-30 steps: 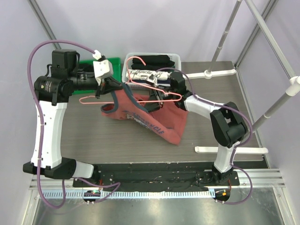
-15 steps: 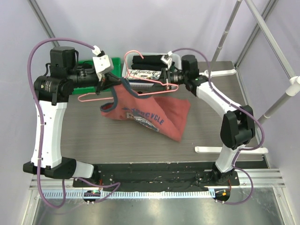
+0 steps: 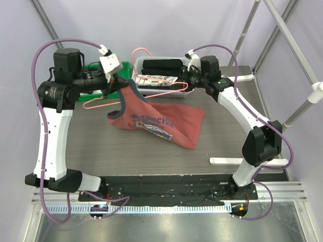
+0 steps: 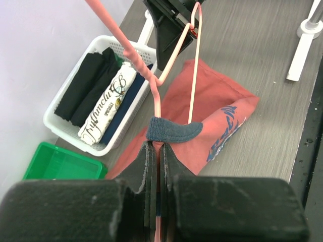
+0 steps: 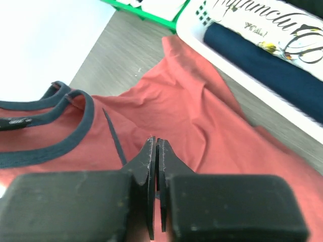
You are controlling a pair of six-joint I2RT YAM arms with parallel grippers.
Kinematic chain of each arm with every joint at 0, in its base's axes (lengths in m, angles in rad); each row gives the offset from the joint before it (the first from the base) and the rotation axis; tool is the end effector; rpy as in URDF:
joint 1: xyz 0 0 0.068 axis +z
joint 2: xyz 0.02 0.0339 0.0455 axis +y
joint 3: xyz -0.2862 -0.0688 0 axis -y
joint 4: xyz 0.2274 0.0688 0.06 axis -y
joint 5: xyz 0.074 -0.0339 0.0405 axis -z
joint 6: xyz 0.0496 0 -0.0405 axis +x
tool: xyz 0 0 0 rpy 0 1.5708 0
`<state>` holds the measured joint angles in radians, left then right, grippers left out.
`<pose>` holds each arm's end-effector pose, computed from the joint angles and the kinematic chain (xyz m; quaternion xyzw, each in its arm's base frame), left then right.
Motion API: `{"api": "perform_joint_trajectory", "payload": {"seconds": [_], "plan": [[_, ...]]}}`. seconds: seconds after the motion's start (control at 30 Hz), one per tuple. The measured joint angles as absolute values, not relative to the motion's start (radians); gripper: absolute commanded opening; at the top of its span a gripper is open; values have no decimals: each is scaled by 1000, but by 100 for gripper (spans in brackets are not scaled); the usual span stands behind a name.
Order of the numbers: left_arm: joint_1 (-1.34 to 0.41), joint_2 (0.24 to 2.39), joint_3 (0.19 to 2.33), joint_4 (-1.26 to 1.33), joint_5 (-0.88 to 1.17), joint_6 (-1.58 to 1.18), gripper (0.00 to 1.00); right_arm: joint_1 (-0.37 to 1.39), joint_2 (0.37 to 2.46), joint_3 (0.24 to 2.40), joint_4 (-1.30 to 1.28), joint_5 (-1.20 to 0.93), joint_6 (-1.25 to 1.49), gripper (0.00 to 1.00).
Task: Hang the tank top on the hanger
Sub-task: Hang the tank top on the hanger.
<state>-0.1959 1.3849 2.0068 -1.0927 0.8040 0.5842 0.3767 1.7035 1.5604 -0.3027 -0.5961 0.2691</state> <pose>0.2026 -0.0766 0.5268 0.4875 0.6479 -0.2345 0.5363 0.3573 0.1713 0.3745 -0.1999 0.7990 0.3973 0.4046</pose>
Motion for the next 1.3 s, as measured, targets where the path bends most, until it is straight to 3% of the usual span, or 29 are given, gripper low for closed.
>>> {"api": "perform_joint_trajectory", "payload": {"seconds": [0.13, 0.27, 0.73, 0.93, 1.0, 1.1, 1.13, 1.17, 1.27, 1.3], "plan": [[-196, 1385, 2008, -1109, 839, 597, 0, 371, 1679, 1520, -300, -598, 241, 56], [-196, 1385, 2018, -1154, 876, 636, 0, 358, 1681, 1475, -323, -695, 216, 69], [-196, 1385, 2065, -1292, 996, 753, 0, 419, 1864, 1453, -349, -1209, 268, 92], [-196, 1385, 2065, -1304, 996, 769, 0, 521, 1858, 1382, -239, -1317, 360, 95], [-196, 1385, 2065, -1304, 995, 769, 0, 548, 1853, 1336, -179, -1343, 408, 92], [-196, 1385, 2065, -1304, 995, 769, 0, 577, 1840, 1272, -97, -1368, 470, 73], [-196, 1385, 2065, -1304, 994, 769, 0, 584, 1835, 1255, -73, -1376, 492, 62], [-196, 1385, 2065, -1304, 994, 769, 0, 589, 1831, 1245, -53, -1379, 508, 41], [-196, 1385, 2065, -1303, 993, 769, 0, 600, 1819, 1232, 10, -1392, 548, 1], [-196, 1385, 2065, -1303, 992, 769, 0, 600, 1817, 1232, 24, -1392, 558, 1]]}}
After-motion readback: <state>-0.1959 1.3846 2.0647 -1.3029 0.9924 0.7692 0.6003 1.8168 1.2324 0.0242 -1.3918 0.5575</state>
